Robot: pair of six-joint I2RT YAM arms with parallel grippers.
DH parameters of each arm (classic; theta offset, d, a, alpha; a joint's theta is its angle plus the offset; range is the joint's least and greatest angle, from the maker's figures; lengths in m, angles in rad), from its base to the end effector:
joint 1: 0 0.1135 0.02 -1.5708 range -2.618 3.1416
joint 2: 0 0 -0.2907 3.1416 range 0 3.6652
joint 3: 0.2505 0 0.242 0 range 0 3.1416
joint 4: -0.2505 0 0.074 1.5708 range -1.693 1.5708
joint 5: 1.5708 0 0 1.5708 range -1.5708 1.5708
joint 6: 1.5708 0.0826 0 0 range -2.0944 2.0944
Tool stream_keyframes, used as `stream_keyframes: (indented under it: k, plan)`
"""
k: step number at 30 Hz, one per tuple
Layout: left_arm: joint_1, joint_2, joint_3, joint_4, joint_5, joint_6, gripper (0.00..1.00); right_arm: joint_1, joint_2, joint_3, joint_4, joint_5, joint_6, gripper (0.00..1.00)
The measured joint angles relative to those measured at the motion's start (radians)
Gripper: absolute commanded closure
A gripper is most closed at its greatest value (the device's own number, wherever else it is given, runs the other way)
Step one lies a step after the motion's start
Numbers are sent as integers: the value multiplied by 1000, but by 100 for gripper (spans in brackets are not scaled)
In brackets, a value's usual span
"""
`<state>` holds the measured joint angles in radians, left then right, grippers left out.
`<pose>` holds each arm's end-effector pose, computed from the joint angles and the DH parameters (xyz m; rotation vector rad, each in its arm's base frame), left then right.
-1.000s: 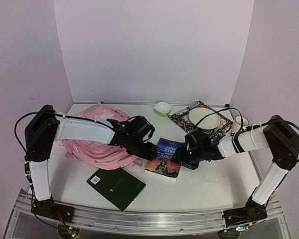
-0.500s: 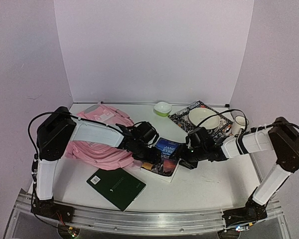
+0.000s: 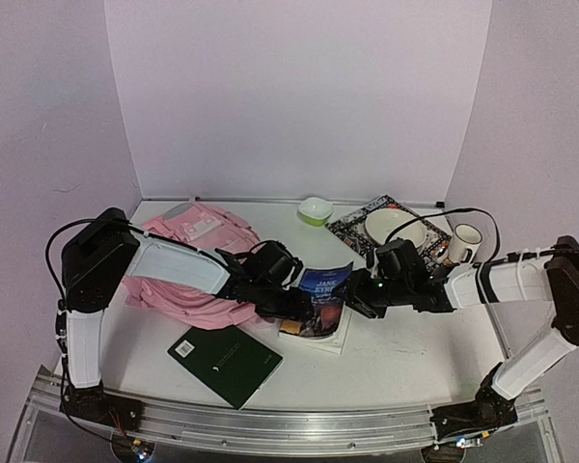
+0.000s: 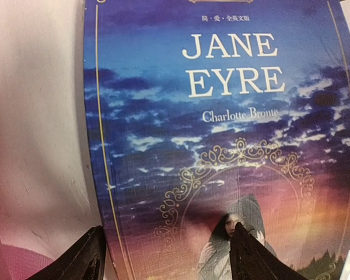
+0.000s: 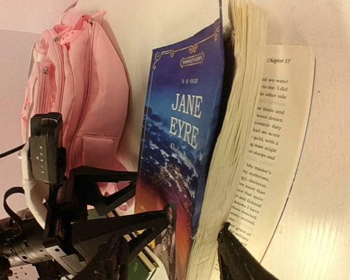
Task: Pack the student bag
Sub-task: Adjust the book at the center of the board.
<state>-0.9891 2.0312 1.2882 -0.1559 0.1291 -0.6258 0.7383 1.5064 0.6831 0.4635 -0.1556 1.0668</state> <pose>0.2436 -0.3897 0.1375 0.5391 2.6027 -0.7892 0.2505 0.2452 0.2177 0.2398 2.1643 1.2865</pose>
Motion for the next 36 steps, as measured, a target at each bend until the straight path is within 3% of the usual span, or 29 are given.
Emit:
stream_keyframes:
  k: [3,8,16,33,34,36]
  plan:
    - [-4,-22,-38,25,4,-25,27,0,17,-11,2,16,4,67]
    - [-7,-49,-71,45,4,-51,27,-2,38,-32,4,42,7,100]
    - [-9,-132,-118,95,-17,-72,25,-21,34,-55,37,10,-5,100]
    - [70,-319,-263,230,-25,-149,21,-42,-119,-65,164,-208,-34,99]
    - [71,-319,-270,232,-24,-154,21,-42,-123,-65,148,-203,-37,96]
    - [72,-319,-278,235,-16,-160,22,-42,-139,-60,87,-175,-53,79]
